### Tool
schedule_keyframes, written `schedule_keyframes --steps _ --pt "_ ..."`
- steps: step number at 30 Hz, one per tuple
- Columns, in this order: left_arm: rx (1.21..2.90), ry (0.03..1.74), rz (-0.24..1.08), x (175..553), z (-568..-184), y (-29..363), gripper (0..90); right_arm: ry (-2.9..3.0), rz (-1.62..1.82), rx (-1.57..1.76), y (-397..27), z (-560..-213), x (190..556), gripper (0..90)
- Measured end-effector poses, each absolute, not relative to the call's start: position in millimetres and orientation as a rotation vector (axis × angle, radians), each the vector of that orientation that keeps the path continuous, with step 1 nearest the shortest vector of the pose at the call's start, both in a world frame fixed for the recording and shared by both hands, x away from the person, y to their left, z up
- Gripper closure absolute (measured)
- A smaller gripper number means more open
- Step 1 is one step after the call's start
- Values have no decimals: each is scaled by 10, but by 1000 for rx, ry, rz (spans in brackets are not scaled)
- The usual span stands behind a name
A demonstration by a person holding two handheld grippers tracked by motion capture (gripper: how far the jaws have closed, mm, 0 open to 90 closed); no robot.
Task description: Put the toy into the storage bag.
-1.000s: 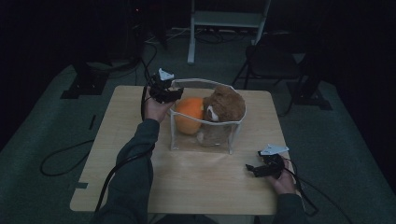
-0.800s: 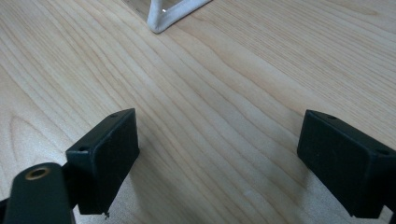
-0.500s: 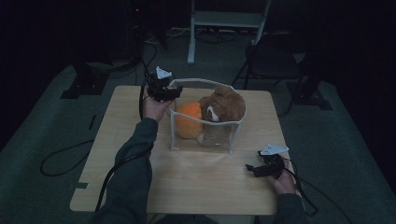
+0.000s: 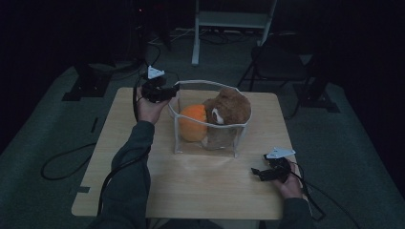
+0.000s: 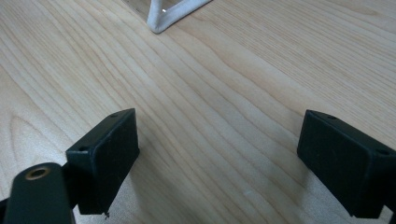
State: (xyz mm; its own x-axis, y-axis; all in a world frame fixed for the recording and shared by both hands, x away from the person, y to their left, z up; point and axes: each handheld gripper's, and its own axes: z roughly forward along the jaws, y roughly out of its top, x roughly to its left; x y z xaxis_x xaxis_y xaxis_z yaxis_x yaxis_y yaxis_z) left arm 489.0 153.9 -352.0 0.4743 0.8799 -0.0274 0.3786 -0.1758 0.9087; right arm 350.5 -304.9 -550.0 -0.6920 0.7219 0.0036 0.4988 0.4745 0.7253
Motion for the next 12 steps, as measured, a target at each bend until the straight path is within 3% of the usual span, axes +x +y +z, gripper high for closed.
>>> schedule_keyframes --steps 12 --pt "1676 1122 638 4741 -3590 1908 380 2423 1043 1038 -3049 -5500 3505 119"
